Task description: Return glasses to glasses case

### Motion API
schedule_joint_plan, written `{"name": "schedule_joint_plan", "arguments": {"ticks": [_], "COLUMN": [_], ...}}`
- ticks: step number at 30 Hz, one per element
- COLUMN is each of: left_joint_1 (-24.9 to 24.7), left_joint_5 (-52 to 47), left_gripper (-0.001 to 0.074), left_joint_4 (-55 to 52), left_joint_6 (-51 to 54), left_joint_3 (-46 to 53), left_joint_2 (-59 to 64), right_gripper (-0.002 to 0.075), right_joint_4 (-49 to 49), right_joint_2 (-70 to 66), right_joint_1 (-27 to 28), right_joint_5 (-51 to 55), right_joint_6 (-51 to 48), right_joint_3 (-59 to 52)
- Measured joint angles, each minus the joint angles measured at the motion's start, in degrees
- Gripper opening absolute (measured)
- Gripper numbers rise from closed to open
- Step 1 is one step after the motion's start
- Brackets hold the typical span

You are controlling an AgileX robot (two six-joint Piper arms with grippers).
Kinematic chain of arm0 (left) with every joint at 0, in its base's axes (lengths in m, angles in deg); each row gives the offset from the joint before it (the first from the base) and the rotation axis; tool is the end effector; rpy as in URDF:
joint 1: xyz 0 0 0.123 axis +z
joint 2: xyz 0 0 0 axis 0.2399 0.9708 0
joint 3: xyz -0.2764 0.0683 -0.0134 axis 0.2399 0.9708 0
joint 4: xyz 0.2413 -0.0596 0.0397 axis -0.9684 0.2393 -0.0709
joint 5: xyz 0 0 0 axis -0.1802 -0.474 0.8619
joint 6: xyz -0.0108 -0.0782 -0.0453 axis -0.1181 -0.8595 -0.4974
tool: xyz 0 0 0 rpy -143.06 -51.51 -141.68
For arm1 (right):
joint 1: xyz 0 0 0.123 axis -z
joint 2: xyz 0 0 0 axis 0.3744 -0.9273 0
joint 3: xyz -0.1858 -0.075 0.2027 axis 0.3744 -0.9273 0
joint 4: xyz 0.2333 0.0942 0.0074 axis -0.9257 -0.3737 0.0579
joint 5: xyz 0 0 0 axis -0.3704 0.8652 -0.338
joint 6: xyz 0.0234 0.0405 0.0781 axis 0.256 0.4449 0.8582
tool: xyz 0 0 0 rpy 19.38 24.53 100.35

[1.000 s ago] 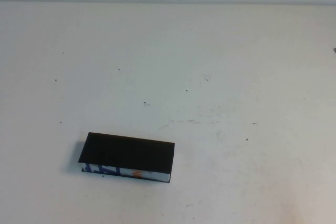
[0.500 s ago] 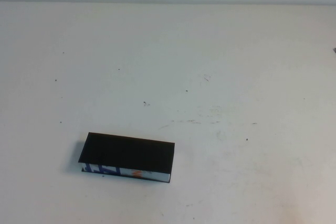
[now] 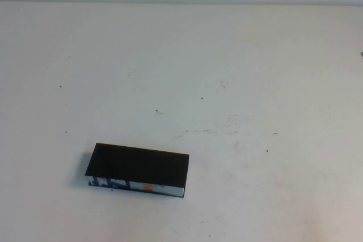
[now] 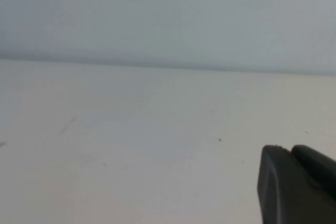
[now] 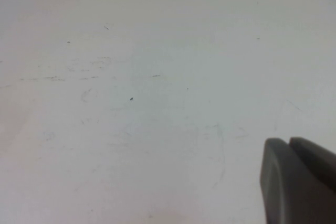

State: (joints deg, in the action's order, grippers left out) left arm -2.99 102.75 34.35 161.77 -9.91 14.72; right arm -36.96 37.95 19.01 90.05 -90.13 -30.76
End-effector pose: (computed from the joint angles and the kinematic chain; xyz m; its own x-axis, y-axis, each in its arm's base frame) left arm 0.0644 0.0065 0.1981 -0.0331 -0.0517 -0.9981 0.0146 0.9985 -0.0522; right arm 0.0525 0.0123 0.1733 -0.2838 0.0407 -0.9580 -0.1364 0.9872 0.0823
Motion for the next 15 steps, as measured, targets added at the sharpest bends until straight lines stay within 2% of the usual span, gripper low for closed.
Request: {"name": "schedule_joint_plan", "arguments": {"ticks": [2,5,10,13,15], "left_joint_1": [2.4,8.6,17.8,20.2,20.5], "left_joint_5": [-0.7,-4.8,-21.2,-32.0,-35.2], "left_gripper": [-0.0001,-0.0001,-0.0001,-0.0001,-0.0001], "left_joint_4": [-7.9,-27.8,-67.5,-81.1,-85.1], "left_joint_6": [-7.0,-23.0,-59.8,-73.9,-77.8], "left_joint_3": [0.0,0.0,0.0,0.0,0.0], "left_joint_2": [0.0,0.0,-1.0,-3.7,-4.5], "right_gripper": [-0.0013,-0.0013,-0.0013,-0.0013,-0.0013], "right_joint_4": [0.0,0.0,-0.1,-1.1,-1.4], "right_joint_2": [0.0,0.1,0.1,0.1,0.1], "right_joint_1": [0.0,0.0,0.0,0.0,0.0], "right_joint_5": [0.0,0.0,0.0,0.0,0.0], "right_joint_6": [0.0,0.0,0.0,0.0,0.0], "right_joint_3": [0.0,0.0,0.0,0.0,0.0]}}
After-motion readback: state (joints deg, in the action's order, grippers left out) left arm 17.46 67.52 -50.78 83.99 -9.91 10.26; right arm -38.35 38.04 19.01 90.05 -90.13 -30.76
